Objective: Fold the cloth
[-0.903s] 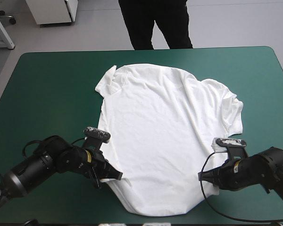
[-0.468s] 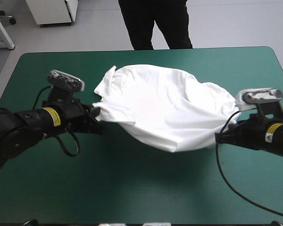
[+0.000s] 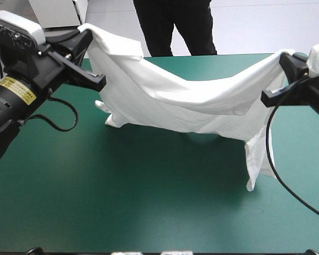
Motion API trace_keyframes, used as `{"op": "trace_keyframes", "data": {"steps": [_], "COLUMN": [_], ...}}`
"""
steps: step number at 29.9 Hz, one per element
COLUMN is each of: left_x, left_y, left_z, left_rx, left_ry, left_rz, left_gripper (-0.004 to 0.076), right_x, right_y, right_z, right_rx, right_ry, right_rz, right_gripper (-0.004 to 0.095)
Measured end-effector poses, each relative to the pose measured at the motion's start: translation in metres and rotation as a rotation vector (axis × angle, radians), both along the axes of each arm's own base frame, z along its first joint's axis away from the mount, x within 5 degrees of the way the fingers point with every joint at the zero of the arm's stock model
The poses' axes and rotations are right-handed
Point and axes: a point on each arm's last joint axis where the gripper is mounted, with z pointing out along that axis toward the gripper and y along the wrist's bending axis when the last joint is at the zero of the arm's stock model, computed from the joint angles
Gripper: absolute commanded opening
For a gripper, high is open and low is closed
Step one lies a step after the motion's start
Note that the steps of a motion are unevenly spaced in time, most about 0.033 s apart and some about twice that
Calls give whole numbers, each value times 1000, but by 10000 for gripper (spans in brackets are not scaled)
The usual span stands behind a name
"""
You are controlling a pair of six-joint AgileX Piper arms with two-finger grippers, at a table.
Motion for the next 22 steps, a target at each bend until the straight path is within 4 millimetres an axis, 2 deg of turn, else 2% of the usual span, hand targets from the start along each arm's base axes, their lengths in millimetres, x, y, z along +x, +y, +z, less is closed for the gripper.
{"op": "trace_keyframes", "data": {"steps": [4, 9, 16, 19, 22], "left_x": [7, 7, -13, -23, -25], "left_y": [-11, -16, -3, 5, 8], "left_z": [19, 47, 97, 109, 112], "left_rx": [-23, -57, -144, -178, -162], "left_ry": [-197, -392, -624, -676, -684], "left_rz": [-20, -28, -7, 0, 20], "left_gripper": [-9, -9, -9, -9, -9], "right_x": [14, 18, 7, -2, -4], "right_y": [7, 10, 6, 1, 0], "right_z": [20, 47, 89, 100, 101], "right_rx": [-23, -36, -19, -2, 4], "right_ry": [-192, -380, -565, -606, -592], "right_rz": [-4, -15, -36, -43, -47], "right_gripper": [-17, -17, -17, -17, -17]}}
